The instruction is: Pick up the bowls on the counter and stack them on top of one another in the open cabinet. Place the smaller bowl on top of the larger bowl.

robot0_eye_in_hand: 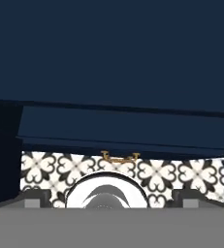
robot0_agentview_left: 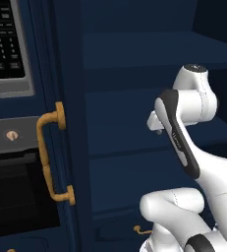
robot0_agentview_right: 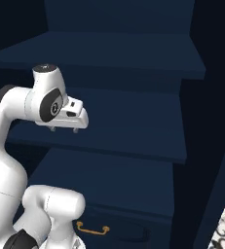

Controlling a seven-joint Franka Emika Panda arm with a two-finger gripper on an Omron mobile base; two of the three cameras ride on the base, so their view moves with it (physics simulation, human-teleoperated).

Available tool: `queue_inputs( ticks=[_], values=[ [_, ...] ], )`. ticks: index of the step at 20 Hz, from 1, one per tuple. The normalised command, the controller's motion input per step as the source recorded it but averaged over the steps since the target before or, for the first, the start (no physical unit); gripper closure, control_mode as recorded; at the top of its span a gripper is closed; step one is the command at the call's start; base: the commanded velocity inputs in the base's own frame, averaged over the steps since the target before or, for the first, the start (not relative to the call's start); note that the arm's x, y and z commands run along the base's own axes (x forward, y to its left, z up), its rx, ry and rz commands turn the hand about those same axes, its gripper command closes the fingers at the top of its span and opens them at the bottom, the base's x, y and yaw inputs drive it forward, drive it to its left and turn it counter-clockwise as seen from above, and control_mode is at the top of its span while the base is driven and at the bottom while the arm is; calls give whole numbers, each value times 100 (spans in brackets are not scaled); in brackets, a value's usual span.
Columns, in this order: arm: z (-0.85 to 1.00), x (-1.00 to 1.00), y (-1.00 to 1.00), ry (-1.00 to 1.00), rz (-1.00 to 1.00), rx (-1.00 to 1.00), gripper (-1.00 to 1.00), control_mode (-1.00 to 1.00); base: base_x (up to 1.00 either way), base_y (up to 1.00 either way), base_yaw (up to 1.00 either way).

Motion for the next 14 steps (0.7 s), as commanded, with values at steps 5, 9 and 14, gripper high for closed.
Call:
queue_inputs(
  ticks=[5,9,14],
  values=[
    [0,0,0,0,0,0,-100,100,-81,13,0],
    [0,0,0,0,0,0,-100,100,-72,19,0],
    [0,0,0,0,0,0,-100,100,-62,16,0]
  ],
)
